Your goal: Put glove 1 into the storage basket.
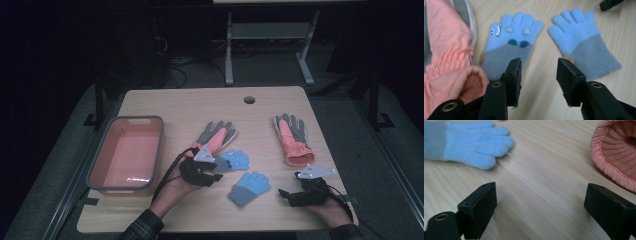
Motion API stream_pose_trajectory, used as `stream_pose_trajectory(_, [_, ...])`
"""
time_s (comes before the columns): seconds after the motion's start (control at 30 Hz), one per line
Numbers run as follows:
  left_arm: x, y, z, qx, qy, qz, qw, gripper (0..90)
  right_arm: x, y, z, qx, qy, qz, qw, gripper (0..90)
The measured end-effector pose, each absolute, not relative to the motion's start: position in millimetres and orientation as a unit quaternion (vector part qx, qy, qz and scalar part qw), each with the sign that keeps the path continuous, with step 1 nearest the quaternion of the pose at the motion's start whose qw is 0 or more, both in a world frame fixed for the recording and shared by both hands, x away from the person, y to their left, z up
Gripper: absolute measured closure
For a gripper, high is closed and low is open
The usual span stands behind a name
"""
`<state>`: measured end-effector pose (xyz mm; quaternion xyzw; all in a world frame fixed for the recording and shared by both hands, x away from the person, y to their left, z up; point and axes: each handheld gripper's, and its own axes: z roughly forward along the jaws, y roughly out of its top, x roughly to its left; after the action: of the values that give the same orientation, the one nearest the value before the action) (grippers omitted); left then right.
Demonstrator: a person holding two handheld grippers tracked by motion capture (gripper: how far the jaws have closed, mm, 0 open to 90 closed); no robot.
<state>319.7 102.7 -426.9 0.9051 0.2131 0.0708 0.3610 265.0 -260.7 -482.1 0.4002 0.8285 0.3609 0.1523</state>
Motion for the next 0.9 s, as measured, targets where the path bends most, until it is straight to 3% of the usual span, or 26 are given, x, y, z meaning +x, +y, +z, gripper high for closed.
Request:
stream_pose_trajectory(0.5, [363, 76, -429, 0.912, 0.222, 0.071, 0.338, 67.0, 265, -261, -482, 0.4, 0.829, 0.361, 0.153, 10.8])
stream_pose_trajectory(0.9, [380, 64, -443, 0.921, 0.223, 0.059, 0.312, 65.8, 265, -261, -482, 0.4, 0.828, 0.361, 0.152, 10.8])
